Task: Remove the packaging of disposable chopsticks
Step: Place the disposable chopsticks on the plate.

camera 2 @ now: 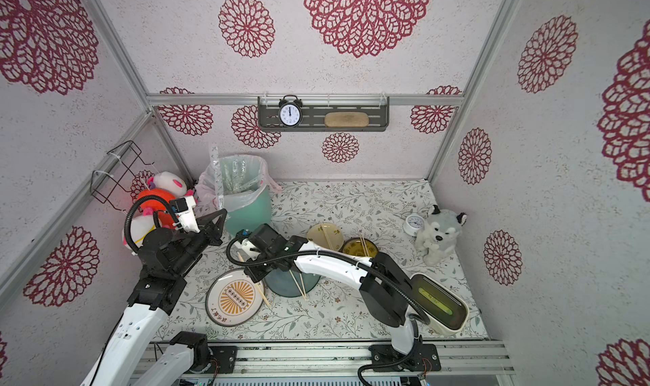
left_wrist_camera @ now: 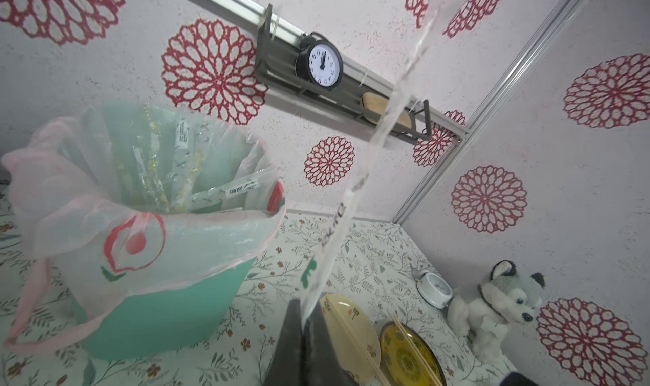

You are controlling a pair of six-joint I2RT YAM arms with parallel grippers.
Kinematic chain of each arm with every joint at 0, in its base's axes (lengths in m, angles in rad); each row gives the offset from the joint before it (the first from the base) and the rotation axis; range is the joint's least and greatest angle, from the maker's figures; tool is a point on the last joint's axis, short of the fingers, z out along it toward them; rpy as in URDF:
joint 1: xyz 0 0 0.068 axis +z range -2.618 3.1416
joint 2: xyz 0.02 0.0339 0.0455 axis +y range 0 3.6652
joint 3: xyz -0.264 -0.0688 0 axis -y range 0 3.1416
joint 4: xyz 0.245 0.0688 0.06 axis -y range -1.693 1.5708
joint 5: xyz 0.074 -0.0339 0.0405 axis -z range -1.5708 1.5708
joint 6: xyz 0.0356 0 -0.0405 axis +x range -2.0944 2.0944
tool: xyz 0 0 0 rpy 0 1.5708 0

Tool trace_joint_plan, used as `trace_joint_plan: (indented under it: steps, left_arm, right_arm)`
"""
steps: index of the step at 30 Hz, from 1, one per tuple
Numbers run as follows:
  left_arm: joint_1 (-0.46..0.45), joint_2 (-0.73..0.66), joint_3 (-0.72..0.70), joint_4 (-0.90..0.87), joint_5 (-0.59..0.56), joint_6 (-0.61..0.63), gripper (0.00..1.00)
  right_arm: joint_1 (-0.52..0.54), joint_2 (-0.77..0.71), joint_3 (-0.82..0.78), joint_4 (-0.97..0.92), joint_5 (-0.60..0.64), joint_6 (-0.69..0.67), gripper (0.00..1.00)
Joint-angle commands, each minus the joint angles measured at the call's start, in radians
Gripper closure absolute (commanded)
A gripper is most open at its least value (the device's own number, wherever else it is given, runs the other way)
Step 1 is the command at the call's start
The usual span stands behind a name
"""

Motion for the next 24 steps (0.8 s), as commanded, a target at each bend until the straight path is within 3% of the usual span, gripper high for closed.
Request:
trace_joint_plan:
  steps: [1,6,13,20,24]
  left_arm:
    - [0.016,0.006,0.071,-0.054,-0.065,0.032,1.00]
    - [0.078,0.079,0.108,-0.057,0.007,0.019,1.00]
    - [0.082,0.083,0.104,-0.044,0.066,0.003,1.00]
    - [0.085,0.102,0.117,-0.051,0.079,0.010,1.00]
    - [0.085,0.105,0.117,-0.047,0.090,0.008,1.00]
  right_arm:
    - [0.020,0.066,0.104,-0.118,0.007,-0.017,1.00]
    - [0.046,0.219,0.302,-0.274,0.034,-0.043,1.00]
    - [0.076,0.394,0.571,-0.519,0.067,-0.085,1.00]
    - [0.080,0.512,0.730,-0.636,0.074,-0.110,1.00]
    - [0.080,0.518,0.743,-0.619,0.114,-0.102,1.00]
